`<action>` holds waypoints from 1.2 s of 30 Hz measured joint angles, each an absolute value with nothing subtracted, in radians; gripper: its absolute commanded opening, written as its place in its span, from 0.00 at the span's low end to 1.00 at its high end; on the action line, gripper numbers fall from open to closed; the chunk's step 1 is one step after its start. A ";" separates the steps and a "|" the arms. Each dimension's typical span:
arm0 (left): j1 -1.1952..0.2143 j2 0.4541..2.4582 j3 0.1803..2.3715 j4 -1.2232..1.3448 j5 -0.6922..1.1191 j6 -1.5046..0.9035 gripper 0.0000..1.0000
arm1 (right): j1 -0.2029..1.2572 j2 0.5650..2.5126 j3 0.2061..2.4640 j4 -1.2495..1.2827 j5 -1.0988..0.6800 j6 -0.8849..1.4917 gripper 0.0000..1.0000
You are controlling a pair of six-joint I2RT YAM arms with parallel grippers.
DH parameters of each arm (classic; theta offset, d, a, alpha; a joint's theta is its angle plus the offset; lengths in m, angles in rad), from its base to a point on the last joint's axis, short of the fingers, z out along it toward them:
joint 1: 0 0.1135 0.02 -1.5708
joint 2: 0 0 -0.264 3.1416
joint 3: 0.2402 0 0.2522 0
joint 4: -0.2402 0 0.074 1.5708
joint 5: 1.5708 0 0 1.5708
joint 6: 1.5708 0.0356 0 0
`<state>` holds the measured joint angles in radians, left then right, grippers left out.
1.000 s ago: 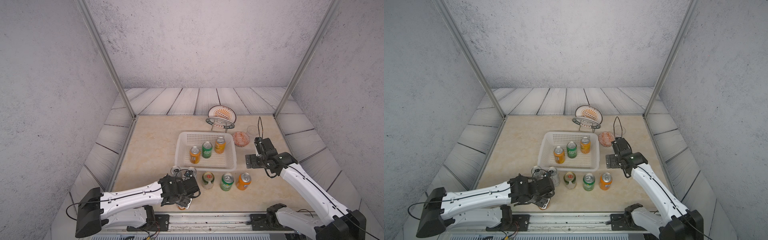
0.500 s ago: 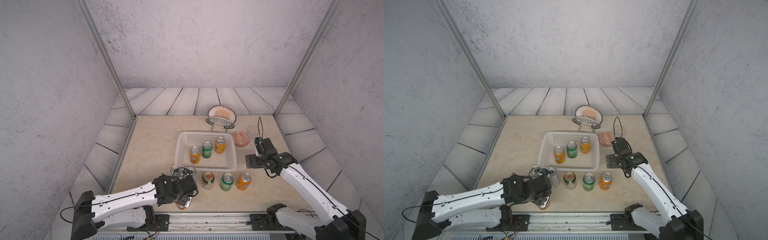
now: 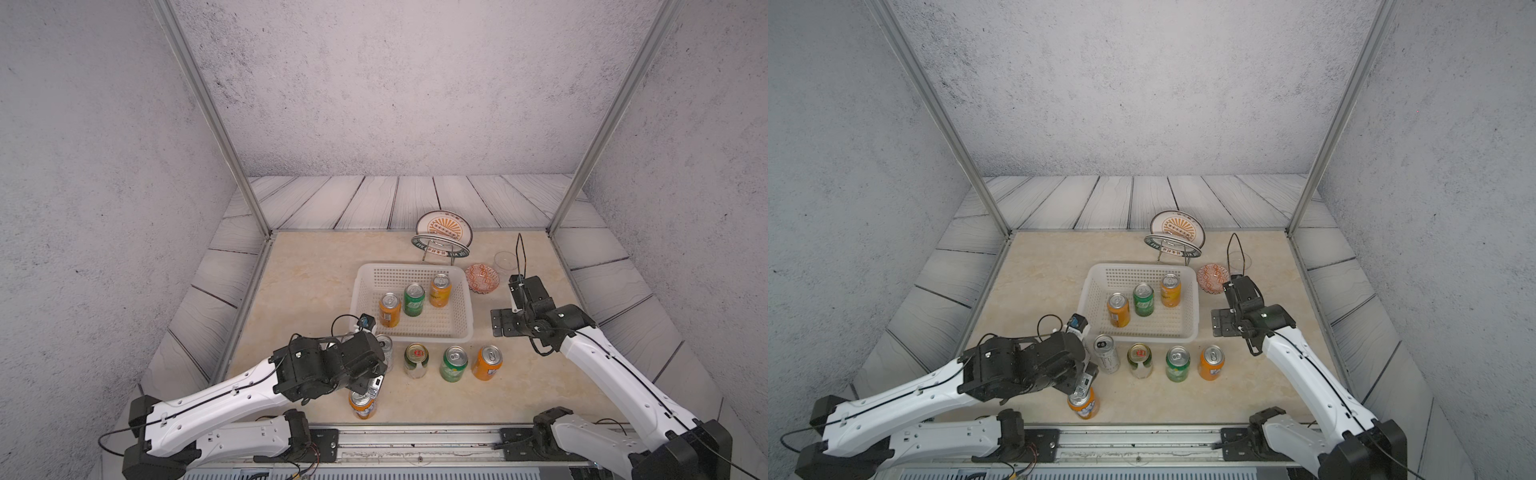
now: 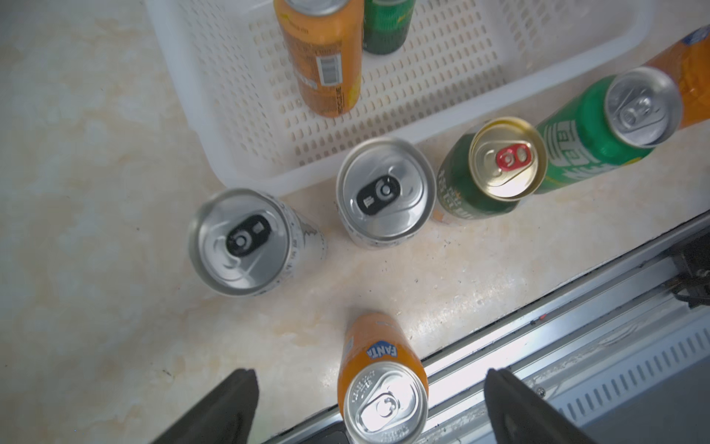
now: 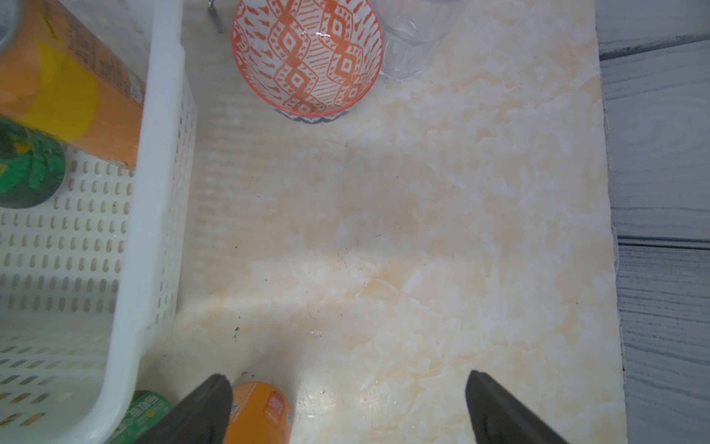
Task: Take out the drinks from the basket
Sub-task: Pick up the drink from the basket.
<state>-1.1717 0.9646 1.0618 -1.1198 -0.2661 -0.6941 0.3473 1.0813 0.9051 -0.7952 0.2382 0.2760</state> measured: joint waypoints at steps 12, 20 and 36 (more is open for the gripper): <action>-0.871 1.143 1.266 -1.119 -0.135 -0.400 0.99 | 0.346 1.081 0.905 -0.795 0.238 0.276 1.00; -0.765 1.338 1.439 -1.095 -0.035 -0.256 0.99 | 0.344 1.081 0.905 -0.795 0.238 0.276 1.00; -0.665 1.787 1.709 -1.076 0.005 -0.127 0.99 | 0.343 1.081 0.905 -0.795 0.236 0.276 1.00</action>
